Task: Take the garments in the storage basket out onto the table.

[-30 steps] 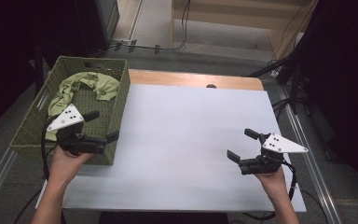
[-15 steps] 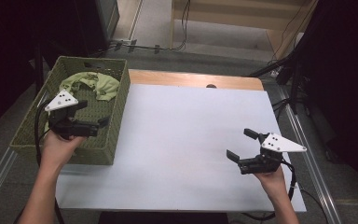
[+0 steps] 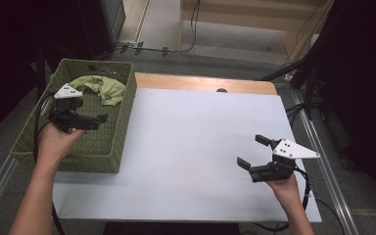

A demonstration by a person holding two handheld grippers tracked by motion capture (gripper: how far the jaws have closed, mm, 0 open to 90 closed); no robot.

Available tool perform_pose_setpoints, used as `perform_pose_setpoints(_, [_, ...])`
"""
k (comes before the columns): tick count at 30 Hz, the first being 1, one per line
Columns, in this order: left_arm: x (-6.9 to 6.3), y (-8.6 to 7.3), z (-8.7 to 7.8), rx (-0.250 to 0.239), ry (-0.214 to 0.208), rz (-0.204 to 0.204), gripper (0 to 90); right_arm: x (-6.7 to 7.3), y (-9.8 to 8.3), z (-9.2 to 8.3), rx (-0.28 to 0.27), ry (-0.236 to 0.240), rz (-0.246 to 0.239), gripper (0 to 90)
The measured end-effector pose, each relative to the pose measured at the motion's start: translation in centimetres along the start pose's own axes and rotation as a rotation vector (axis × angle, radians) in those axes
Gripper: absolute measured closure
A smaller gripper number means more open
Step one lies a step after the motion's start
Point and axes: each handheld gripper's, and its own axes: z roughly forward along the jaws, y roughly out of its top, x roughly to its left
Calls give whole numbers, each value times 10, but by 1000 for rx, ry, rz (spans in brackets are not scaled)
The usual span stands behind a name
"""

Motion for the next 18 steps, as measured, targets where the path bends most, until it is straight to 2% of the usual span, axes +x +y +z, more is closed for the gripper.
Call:
perform_pose_setpoints(4, [7, 1, 3, 23, 27, -12, 5, 0, 0, 0, 2, 0, 0, 0])
perform_pose_setpoints(11, [28, 5, 13, 84, 107, -28, 5, -1, -1, 2, 7, 2, -1, 0])
perform_pose_setpoints(14, [33, 5, 16, 95, 115, -41, 5, 0, -1, 2, 11, 0, 0, 0])
perform_pose_setpoints(15, [39, 5, 20, 121, 129, -47, 5, 0, -1, 2, 12, 1, 0, 0])
perform_pose_setpoints(16, [39, 5, 20, 121, 129, -47, 5, 0, -1, 2, 12, 1, 0, 0])
perform_pose_setpoints(18, [47, 7, 25, 150, 151, -58, 5, 0, -1, 3, 12, 2, 2, 0])
